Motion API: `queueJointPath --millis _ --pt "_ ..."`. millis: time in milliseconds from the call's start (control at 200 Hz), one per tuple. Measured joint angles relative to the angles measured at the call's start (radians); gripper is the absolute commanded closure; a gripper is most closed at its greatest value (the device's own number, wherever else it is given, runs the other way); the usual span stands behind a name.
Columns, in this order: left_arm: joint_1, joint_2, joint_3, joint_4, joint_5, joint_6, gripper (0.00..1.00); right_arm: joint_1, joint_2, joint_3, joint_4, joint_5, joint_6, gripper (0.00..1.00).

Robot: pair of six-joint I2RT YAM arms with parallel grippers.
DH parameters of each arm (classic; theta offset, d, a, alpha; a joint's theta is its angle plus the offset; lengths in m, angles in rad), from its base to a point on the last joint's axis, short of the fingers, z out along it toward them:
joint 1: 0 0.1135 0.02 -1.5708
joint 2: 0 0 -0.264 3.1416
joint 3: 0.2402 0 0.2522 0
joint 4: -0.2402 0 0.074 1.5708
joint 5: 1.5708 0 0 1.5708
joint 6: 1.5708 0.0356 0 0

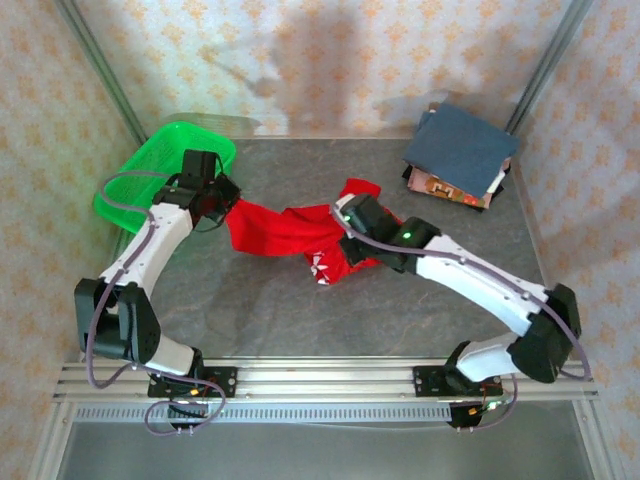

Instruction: Fold and stack the t-shirts

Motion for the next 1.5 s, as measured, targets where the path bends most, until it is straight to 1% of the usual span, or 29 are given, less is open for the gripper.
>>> queueJointPath --millis 105,185,330,430,610,771,896,976,1061,1186,1311,1381,1416,1446,1501 --pt "0.026 -0.019 0.056 0.003 0.031 -0.029 1.0 -0.073 -0.033 0.047 -0.018 -0.024 -0.041 1.0" --pt "0.048 -0.019 0.119 0.002 0.05 -0.05 1.0 -0.148 -0.036 0.09 -0.022 -0.057 -0.066 1.0" --pt "0.073 0.002 0.293 -0.001 0.082 -0.075 1.0 -0.262 -0.029 0.186 -0.014 -0.121 -0.094 1.0" --pt "0.076 0.036 0.429 -0.001 0.095 -0.085 1.0 -0.314 0.011 0.305 -0.004 -0.156 -0.111 1.0" --pt "0.1 0.11 0.632 -0.001 0.114 -0.121 1.0 -0.41 0.148 0.588 0.037 -0.216 -0.122 1.0" --pt "0.108 0.214 0.867 -0.002 0.137 -0.146 1.0 -0.457 0.269 0.855 0.064 -0.252 -0.121 1.0" --pt "0.109 0.29 1.079 -0.007 0.165 -0.146 1.0 -0.46 0.291 0.948 0.092 -0.264 -0.118 1.0" --pt "0.111 0.326 1.205 -0.012 0.185 -0.137 1.0 -0.463 0.277 0.941 0.11 -0.266 -0.11 1.0" --pt "0.11 0.33 1.279 -0.019 0.208 -0.117 1.0 -0.475 0.228 0.843 0.154 -0.266 -0.098 1.0" --pt "0.109 0.305 1.299 -0.027 0.224 -0.068 1.0 -0.517 0.149 0.675 0.209 -0.274 -0.054 1.0" --pt "0.112 0.283 1.296 -0.038 0.229 -0.018 1.0 -0.573 0.138 0.636 0.237 -0.277 -0.013 1.0" --pt "0.109 0.254 1.253 -0.049 0.244 0.01 1.0 -0.595 0.122 0.596 0.262 -0.271 0.009 1.0" --pt "0.095 0.227 1.205 -0.053 0.247 0.024 1.0 -0.601 0.105 0.558 0.274 -0.269 0.022 1.0" --pt "0.074 0.195 1.144 -0.051 0.246 0.039 1.0 -0.609 0.08 0.504 0.291 -0.267 0.036 1.0" --pt "0.009 0.111 0.964 -0.021 0.241 0.053 1.0 -0.625 0.023 0.38 0.324 -0.264 0.069 1.0"
